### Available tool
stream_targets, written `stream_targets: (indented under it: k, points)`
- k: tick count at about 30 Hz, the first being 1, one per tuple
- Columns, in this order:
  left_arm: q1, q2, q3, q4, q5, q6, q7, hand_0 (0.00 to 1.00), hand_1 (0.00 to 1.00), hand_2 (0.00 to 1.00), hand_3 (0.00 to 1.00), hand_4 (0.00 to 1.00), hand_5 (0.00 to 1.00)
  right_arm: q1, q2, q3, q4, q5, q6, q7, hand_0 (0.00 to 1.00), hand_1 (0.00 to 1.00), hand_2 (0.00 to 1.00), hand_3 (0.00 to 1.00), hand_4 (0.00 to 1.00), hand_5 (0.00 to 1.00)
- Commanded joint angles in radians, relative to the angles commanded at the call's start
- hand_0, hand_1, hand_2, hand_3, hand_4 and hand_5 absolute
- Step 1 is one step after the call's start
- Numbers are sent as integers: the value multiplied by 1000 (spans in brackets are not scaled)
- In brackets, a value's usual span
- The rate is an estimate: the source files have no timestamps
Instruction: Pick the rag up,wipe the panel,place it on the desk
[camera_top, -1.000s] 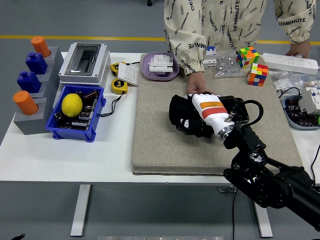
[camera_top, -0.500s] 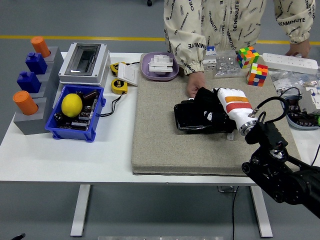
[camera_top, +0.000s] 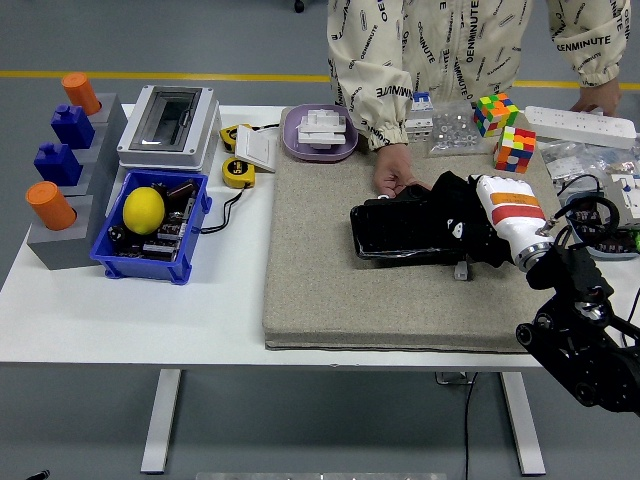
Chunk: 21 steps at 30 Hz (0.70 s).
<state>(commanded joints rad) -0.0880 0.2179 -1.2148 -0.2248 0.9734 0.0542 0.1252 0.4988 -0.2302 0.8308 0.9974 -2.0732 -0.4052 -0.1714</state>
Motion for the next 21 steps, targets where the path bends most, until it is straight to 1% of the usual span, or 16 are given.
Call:
stream_targets:
  k: [21]
  points:
    - [2,-1,2,-1,2,0,-1,652,660,694,580,673,434,-33,-59,78,-7,-12,1,-1,412,489,536,515,699,182]
